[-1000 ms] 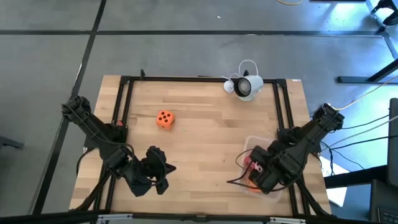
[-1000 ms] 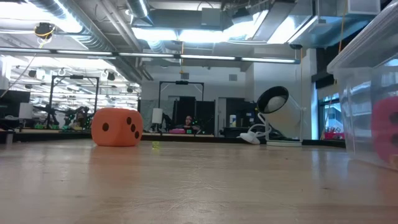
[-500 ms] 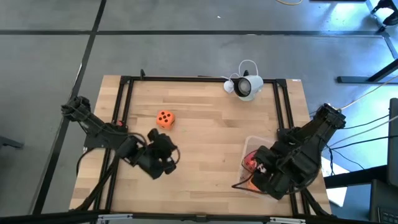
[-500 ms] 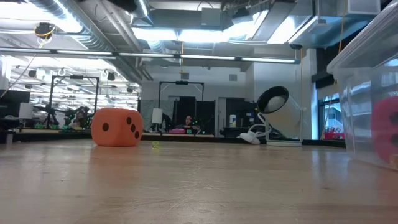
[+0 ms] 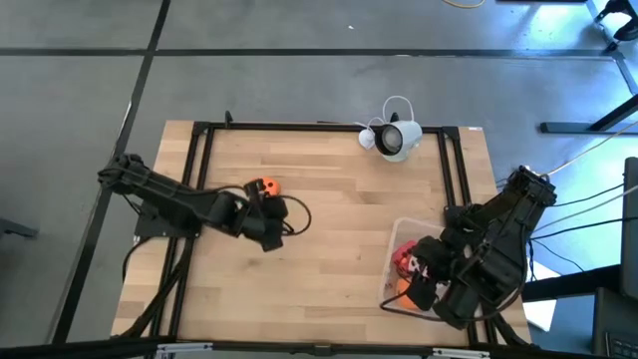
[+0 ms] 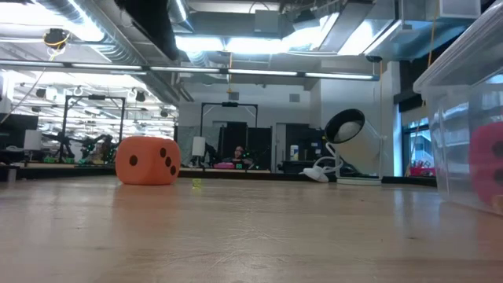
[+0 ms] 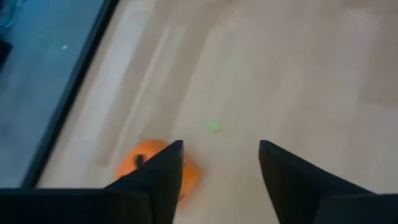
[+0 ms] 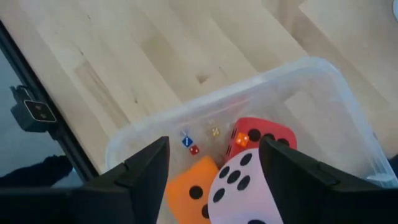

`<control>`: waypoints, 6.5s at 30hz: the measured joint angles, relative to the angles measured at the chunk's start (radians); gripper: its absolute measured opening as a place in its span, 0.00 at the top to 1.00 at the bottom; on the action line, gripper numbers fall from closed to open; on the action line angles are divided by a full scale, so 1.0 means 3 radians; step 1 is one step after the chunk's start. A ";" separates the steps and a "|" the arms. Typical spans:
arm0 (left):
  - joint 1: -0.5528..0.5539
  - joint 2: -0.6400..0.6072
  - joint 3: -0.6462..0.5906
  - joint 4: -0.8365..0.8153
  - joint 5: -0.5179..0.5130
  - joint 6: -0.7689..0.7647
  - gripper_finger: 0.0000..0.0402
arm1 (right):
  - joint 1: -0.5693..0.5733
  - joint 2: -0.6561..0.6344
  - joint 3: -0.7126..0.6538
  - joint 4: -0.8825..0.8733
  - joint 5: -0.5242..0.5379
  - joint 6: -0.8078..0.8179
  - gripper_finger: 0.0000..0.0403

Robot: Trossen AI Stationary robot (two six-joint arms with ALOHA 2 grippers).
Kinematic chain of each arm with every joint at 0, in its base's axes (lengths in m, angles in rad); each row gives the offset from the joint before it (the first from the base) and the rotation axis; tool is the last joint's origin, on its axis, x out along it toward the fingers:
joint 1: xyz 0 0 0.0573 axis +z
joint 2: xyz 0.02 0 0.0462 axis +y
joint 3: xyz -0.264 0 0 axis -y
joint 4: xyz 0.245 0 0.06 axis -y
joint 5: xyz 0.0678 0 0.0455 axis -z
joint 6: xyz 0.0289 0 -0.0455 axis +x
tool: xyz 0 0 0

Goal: Pick & Place Dice
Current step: Put the small green die into the transparent bin

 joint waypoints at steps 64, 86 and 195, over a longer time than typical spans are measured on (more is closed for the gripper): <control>0.1716 0.1733 0.0003 0.0738 0.2024 0.2072 0.37 | 0.0018 -0.0003 0.0001 0.0054 0.0320 0.0171 0.50; 0.1655 0.1797 0.0004 0.0712 0.1800 0.2065 0.72 | 0.0019 -0.0003 0.0001 0.0076 0.0317 0.0160 0.50; 0.0235 0.0196 0.0114 0.4765 0.2009 -0.1049 0.97 | -0.0683 0.0043 0.0001 0.4299 0.1711 -0.6387 0.67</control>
